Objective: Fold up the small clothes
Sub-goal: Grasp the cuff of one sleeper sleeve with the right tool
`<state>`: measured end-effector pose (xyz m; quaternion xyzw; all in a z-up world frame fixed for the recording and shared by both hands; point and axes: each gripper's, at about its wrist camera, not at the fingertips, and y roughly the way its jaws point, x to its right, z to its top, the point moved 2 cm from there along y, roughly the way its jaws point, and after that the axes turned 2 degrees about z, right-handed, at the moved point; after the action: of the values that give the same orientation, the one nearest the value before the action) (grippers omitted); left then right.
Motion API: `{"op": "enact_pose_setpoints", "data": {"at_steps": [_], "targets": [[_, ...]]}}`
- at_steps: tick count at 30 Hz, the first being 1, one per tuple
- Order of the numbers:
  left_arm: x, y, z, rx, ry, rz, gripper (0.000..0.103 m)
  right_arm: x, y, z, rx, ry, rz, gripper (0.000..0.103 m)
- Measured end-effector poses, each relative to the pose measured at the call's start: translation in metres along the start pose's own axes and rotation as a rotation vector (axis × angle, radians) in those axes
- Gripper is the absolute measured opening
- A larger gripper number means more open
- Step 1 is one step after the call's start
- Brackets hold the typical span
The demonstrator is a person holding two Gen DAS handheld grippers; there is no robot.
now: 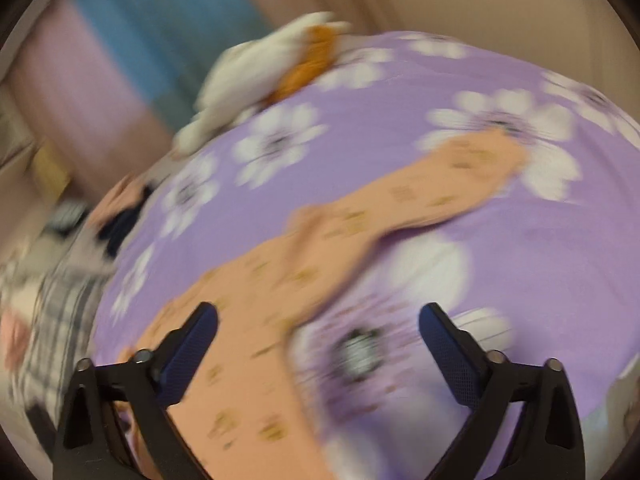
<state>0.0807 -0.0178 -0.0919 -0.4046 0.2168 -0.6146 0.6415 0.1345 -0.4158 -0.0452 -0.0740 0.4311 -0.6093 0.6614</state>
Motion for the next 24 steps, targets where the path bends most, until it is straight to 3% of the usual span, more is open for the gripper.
{"op": "enact_pose_setpoints", "data": {"at_steps": [10, 14, 17, 18, 19, 20, 22, 24], "targets": [[-0.007, 0.039, -0.004, -0.094, -0.005, 0.026, 0.073, 0.117, 0.047, 0.074, 0.007, 0.301, -0.159, 0.073], [-0.006, 0.044, -0.002, -0.091, 0.003, 0.042, 0.073, 0.146, 0.075, 0.092, -0.009, 0.387, -0.118, 0.063], [-0.005, 0.047, -0.001, -0.090, 0.013, 0.055, 0.073, 0.153, 0.091, 0.097, -0.001, 0.402, -0.126, 0.048], [-0.005, 0.048, 0.000, -0.092, 0.013, 0.059, 0.073, 0.152, 0.091, 0.098, 0.005, 0.391, -0.137, 0.037], [-0.005, 0.049, 0.001, -0.093, 0.011, 0.061, 0.073, 0.151, 0.092, 0.099, 0.011, 0.388, -0.145, 0.017], [-0.006, 0.049, 0.002, -0.091, 0.006, 0.061, 0.073, 0.152, 0.090, 0.100, 0.015, 0.388, -0.137, 0.010], [-0.007, 0.049, 0.004, -0.091, -0.014, 0.059, 0.073, 0.152, 0.083, 0.105, 0.047, 0.388, -0.089, 0.008], [-0.007, 0.049, 0.005, -0.093, -0.019, 0.059, 0.073, 0.149, 0.064, 0.108, 0.118, 0.366, -0.103, 0.008]]}}
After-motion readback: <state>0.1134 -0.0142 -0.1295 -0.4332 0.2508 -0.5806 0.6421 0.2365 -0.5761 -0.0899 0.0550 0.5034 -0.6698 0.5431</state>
